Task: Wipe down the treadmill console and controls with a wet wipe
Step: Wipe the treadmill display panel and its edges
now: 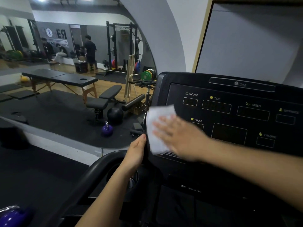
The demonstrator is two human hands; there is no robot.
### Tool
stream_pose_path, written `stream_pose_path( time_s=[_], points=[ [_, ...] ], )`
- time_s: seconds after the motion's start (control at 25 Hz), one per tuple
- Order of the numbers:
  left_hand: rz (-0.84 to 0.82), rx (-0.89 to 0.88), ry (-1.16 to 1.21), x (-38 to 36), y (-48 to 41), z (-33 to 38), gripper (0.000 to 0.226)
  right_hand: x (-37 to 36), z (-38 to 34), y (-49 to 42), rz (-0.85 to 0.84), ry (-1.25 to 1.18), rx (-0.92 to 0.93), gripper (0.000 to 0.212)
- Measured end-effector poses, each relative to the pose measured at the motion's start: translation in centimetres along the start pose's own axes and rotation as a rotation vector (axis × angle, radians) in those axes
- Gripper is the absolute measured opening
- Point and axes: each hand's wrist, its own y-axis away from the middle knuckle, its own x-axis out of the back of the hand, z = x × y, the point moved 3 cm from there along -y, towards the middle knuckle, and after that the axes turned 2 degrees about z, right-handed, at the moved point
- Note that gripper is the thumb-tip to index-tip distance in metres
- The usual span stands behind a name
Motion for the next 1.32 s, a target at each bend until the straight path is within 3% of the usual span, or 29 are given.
stream_pose_path(
  time_s=[0.12, 0.24, 0.32, 0.48, 0.56, 0.6, 0.68, 0.76, 0.84, 0.88, 1.04, 1.16, 1.24, 1.32],
  points=[
    [-0.003, 0.031, -0.003, 0.0, 0.1, 0.0, 0.042, 2.4, 8.9, -3.7, 0.055, -0.015, -0.323, 0.059],
    [-0.005, 0.046, -0.009, 0.0, 0.4, 0.0, 0.041, 3.4, 10.1, -4.8, 0.041, -0.055, -0.42, 0.059],
    [0.048, 0.006, -0.024, 0.3, 0.1, 0.3, 0.03, 2.2, 5.8, -4.2, -0.005, -0.024, -0.306, 0.061],
    [0.394, -0.079, 0.143, 1.8, -1.6, 2.9, 0.032, -0.8, -4.6, 1.5, -0.084, -0.095, 0.103, 0.06],
    [0.407, -0.105, 0.191, 0.1, -2.2, 4.1, 0.016, -0.6, -5.0, 2.7, -0.124, -0.06, 0.208, 0.055],
    [0.404, -0.098, 0.155, -1.2, -2.4, 4.3, 0.018, -0.2, -3.4, 2.1, -0.099, -0.018, 0.188, 0.054],
    [0.477, -0.012, 0.016, -3.1, -2.5, 4.3, 0.043, 0.7, 2.0, -0.4, 0.003, 0.053, 0.042, 0.058],
    [0.606, 0.01, -0.095, -3.2, -2.3, 3.9, 0.063, 1.7, 9.0, -2.6, 0.008, 0.041, -0.229, 0.062],
    [0.617, -0.101, -0.099, -2.8, -2.1, 3.6, 0.06, 2.5, 12.6, -2.9, 0.037, -0.025, -0.441, 0.064],
    [0.61, -0.139, -0.094, -2.8, -1.9, 3.6, 0.055, 2.4, 12.1, -2.6, 0.031, -0.037, -0.46, 0.065],
    [0.665, -0.226, -0.111, -2.9, -1.7, 3.3, 0.05, -0.7, 1.3, 1.9, -0.017, -0.033, -0.073, 0.065],
    [0.698, -0.309, -0.104, -2.8, -1.8, 3.1, 0.04, -1.5, -4.0, 6.5, -0.144, -0.101, 0.205, 0.065],
    [0.691, -0.359, -0.136, -3.0, -1.7, 3.0, 0.036, -1.2, -1.9, 6.8, -0.14, -0.052, 0.239, 0.063],
    [0.689, -0.404, -0.161, -3.1, -1.6, 3.0, 0.036, -0.3, 3.1, 5.3, -0.062, -0.011, 0.065, 0.065]
  ],
)
